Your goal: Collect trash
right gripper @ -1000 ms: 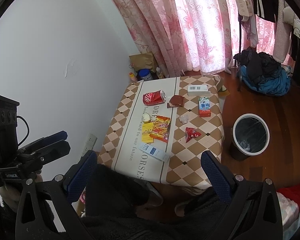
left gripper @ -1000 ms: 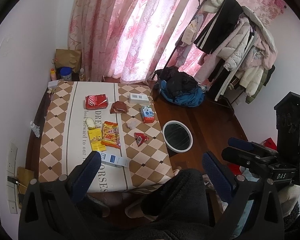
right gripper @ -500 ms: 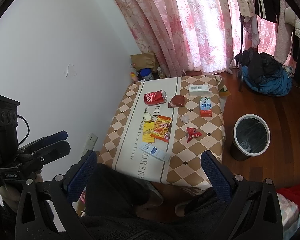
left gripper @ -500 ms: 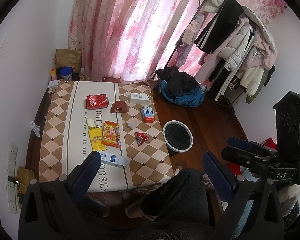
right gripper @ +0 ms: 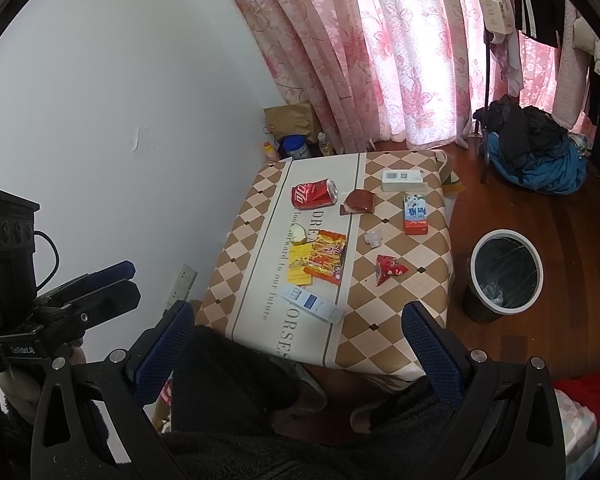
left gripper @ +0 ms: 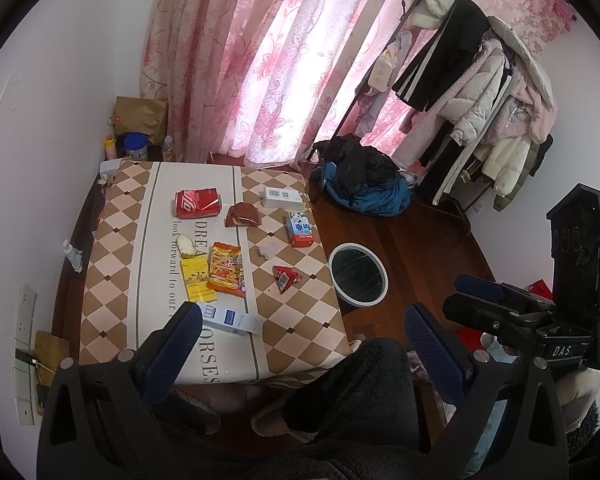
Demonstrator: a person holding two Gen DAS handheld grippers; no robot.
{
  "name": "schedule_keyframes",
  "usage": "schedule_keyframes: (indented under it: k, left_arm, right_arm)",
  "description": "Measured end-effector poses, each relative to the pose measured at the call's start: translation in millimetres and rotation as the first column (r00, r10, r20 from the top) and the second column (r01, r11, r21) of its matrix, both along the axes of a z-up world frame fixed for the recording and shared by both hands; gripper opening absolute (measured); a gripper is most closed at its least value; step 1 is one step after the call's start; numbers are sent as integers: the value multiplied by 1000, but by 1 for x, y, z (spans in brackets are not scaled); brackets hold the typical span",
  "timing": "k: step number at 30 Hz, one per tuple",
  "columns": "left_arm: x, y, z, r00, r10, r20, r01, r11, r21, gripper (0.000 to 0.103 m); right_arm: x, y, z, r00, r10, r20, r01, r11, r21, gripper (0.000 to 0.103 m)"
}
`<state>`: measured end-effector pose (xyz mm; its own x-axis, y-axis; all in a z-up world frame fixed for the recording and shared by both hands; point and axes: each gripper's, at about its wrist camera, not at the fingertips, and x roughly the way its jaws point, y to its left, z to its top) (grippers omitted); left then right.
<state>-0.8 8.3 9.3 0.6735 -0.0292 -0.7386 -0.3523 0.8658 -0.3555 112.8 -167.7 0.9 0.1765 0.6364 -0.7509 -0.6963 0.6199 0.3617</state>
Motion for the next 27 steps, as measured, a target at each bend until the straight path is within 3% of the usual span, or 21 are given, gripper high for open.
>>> schedule_keyframes:
  k: [22, 27]
  left_arm:
    - [1, 3, 0, 1000, 6, -2, -6, 1000, 2, 103]
    - [27, 28, -29, 987, 141, -81, -133, 987, 95, 103]
  right_arm:
    - [2, 12, 2, 1000, -1, 5, 1, 1000, 13, 103]
    - [19, 8, -14, 995, -95, -36, 96, 995, 23, 103]
